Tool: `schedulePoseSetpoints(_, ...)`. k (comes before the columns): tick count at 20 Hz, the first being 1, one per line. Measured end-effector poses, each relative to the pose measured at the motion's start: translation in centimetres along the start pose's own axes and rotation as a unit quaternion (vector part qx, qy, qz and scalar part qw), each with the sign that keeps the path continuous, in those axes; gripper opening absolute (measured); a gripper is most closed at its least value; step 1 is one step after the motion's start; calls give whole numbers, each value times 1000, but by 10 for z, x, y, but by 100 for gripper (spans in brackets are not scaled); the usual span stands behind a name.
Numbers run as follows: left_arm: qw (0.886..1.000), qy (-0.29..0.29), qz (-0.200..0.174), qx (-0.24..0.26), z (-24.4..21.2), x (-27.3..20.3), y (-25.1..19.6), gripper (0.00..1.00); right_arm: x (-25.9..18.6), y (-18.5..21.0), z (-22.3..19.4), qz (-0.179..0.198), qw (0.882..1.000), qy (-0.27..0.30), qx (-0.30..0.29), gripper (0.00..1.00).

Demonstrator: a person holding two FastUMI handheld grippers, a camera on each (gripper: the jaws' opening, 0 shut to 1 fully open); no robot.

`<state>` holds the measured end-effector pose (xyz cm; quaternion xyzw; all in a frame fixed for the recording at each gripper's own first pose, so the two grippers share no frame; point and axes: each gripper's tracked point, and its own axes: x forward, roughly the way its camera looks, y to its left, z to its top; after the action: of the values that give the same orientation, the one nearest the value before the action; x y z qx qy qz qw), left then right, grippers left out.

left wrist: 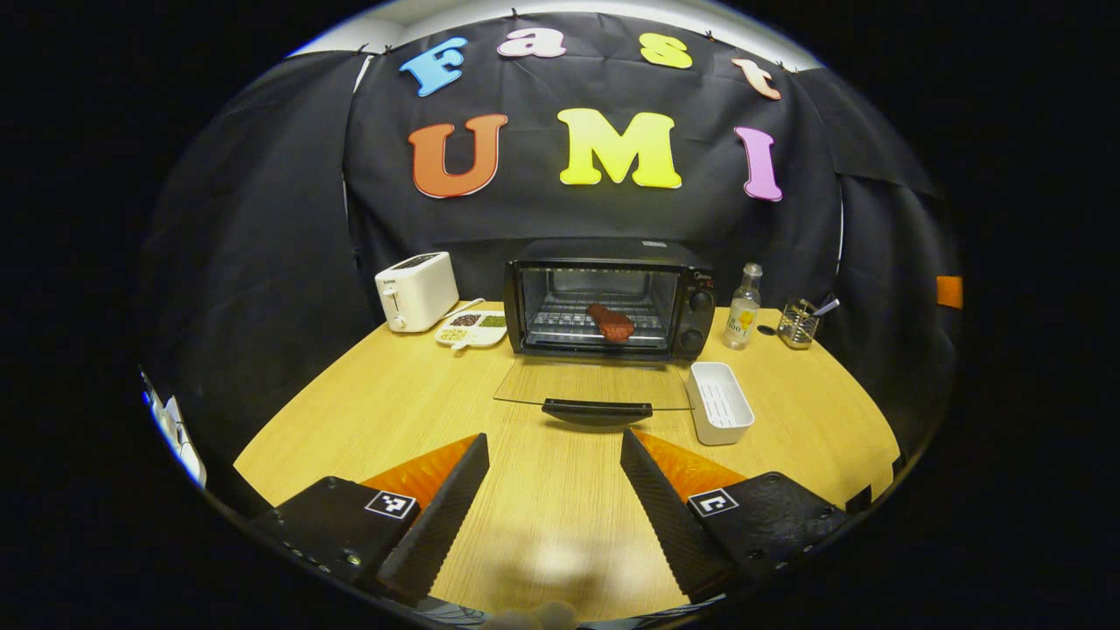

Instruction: Open the electric oven with the left hand, put the food in, and close the electric oven.

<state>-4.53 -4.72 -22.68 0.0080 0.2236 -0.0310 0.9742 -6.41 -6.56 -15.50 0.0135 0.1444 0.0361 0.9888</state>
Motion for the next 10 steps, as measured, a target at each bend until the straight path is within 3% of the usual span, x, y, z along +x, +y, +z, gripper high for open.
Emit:
schedulePoseSetpoints(5, 999, 25, -25, -5, -19, 46, -28, 97, -12, -38, -5, -36, 999, 25, 7, 100)
schedulePoseSetpoints(6, 999, 30, -35, -7, -24, 57, -32, 97, -13, -42, -4, -53, 998, 31, 11, 96)
schedulePoseSetpoints(10, 997, 40, -62, 14, -39, 100, -37, 97, -17, -34, 7, -91, 995, 37, 23, 100)
